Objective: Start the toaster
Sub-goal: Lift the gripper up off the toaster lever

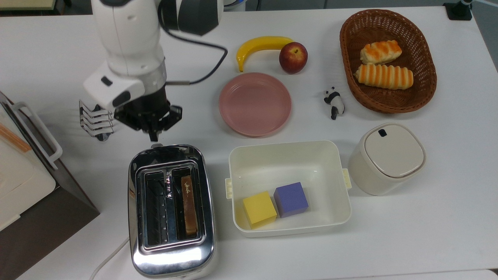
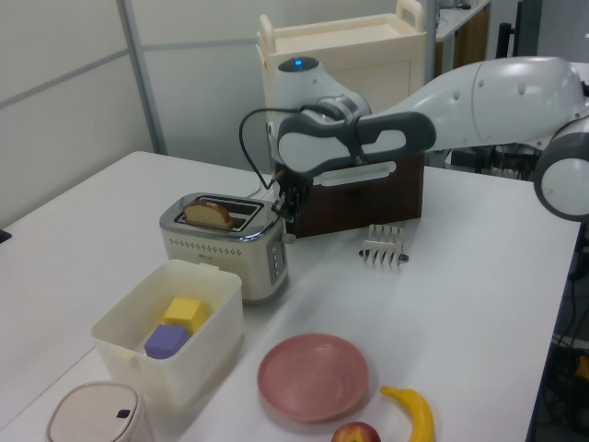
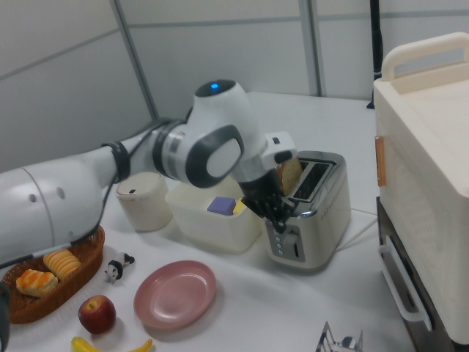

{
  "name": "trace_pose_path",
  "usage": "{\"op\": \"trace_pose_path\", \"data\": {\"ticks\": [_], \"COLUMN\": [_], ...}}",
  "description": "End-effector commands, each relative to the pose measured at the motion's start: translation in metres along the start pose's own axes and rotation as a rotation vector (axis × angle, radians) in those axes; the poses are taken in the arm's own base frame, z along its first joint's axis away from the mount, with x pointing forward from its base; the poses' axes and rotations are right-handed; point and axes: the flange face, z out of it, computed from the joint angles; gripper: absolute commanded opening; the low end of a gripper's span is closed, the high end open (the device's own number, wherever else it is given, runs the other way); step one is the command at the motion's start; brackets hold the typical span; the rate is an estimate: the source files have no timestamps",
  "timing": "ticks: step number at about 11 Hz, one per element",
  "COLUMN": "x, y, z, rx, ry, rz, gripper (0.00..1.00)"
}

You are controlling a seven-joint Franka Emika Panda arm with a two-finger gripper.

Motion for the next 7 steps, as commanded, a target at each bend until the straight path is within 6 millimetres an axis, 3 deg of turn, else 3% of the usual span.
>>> {"op": "trace_pose_path", "data": {"ticks": [1,7], "x": [-0.016,-0.058], "y": [-0.025,-0.066], "z": [-0.051,-0.131], "rx": [-0.007,0.029], "ry": [-0.038,-0.169], "rz": [-0.034,-0.077], "gripper": [0.00,0.00]}}
